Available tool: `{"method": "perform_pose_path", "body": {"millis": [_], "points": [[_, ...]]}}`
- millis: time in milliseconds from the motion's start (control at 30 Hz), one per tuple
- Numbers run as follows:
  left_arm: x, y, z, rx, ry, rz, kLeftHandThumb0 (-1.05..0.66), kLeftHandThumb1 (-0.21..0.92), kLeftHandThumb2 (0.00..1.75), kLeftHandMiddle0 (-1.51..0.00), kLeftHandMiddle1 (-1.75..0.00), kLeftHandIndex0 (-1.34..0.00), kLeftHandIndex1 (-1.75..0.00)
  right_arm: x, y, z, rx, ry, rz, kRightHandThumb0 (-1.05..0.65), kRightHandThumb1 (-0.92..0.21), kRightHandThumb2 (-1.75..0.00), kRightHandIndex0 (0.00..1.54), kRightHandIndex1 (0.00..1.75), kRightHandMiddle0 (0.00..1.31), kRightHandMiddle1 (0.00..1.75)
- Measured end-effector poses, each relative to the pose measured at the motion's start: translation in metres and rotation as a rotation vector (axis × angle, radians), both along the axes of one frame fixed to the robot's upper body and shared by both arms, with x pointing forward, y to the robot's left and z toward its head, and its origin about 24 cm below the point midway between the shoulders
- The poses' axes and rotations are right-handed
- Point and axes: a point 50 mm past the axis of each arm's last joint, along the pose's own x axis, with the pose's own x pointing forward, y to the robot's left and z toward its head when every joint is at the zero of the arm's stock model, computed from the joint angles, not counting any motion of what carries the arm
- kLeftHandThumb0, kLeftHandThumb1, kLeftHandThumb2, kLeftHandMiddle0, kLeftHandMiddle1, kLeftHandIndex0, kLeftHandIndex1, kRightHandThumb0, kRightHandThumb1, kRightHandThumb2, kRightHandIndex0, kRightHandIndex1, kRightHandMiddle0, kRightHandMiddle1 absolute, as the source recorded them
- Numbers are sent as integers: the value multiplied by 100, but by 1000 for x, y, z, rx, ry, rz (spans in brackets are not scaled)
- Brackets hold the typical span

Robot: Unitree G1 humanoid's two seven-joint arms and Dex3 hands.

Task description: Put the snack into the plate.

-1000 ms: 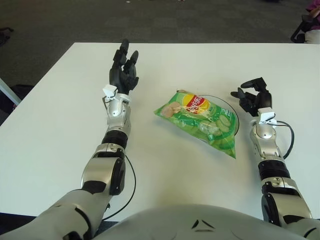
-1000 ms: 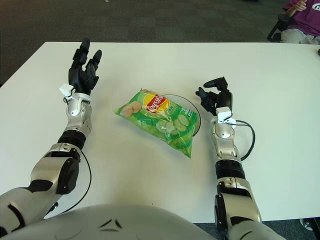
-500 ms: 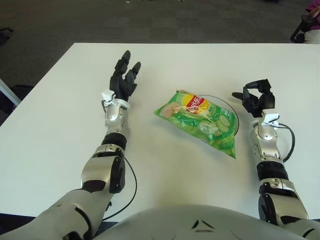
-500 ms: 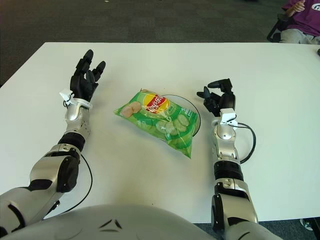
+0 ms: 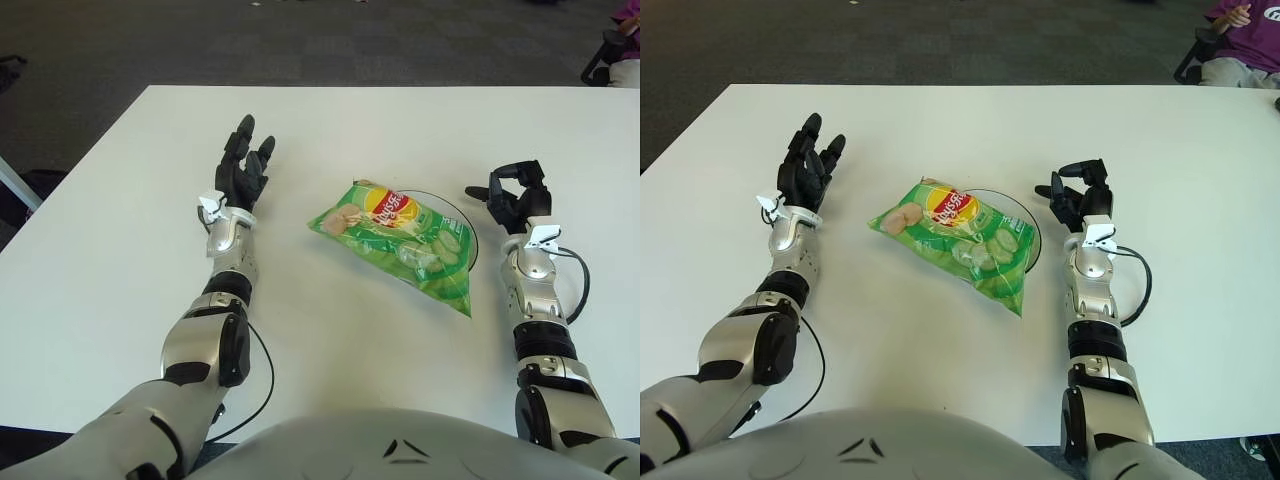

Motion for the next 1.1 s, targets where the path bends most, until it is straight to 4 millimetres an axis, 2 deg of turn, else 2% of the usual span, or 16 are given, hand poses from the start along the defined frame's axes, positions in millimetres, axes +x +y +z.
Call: {"method": "perform_pose_path", "body": {"millis": [533, 1100], "points": [[0, -3, 0, 20, 0, -14, -57, 92, 66, -74, -5, -50, -8, 5, 4, -4, 9, 26, 44, -35, -92, -52, 110, 40, 20, 174], [-1, -3, 1, 21, -6, -14, -55, 92, 69, -76, -5, -50, -8, 11, 23, -12, 20, 87, 105, -35, -92, -53, 107, 39, 19, 175]]}}
